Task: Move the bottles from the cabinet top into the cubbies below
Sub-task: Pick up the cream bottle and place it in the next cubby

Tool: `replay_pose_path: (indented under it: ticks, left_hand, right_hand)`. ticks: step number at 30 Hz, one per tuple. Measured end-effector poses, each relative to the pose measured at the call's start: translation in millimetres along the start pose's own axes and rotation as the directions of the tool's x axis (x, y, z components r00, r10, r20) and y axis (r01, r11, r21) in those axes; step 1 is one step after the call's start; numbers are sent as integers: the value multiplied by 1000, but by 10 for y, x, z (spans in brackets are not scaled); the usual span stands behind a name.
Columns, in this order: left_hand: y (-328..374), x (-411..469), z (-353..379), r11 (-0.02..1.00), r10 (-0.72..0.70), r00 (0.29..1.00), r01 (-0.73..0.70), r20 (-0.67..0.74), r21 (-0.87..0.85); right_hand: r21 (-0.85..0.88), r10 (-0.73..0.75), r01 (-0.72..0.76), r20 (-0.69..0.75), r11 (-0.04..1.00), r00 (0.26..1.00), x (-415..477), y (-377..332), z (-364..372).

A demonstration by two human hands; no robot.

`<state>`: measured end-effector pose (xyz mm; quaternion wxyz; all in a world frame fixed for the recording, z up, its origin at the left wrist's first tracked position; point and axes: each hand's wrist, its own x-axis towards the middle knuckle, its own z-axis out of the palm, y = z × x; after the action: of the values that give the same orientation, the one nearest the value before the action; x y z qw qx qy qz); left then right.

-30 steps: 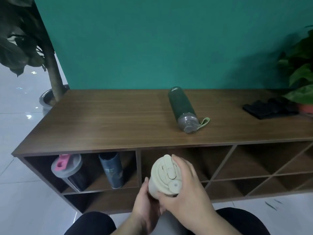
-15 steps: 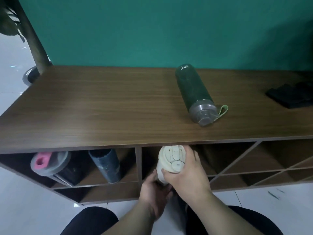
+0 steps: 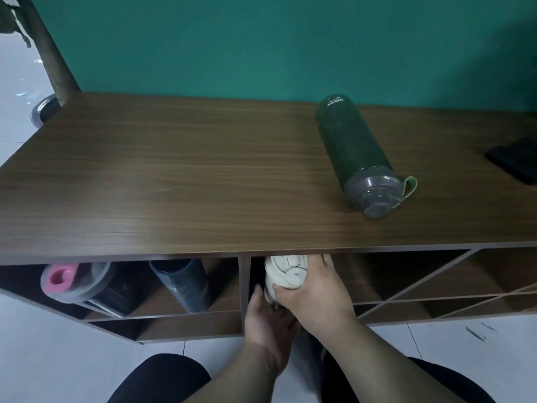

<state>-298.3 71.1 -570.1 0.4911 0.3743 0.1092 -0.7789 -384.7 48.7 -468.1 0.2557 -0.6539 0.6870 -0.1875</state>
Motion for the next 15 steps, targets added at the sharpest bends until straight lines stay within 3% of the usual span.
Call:
replay_pose_path:
  ticks: [9, 12, 15]
  left_hand:
    - [69, -11, -12, 996, -68, 997, 69, -27, 52]
    - [13, -5, -85, 967, -41, 997, 55, -59, 248]
    - [-165, -46, -176, 865, -111, 993, 120, -47, 487]
  right_hand:
    - [20, -8, 8, 15, 1000, 1000, -21, 18, -24]
    - [60, -44, 44, -9, 997, 999, -147, 70, -148]
    - [85, -113, 122, -103, 989, 988, -412, 101, -405]
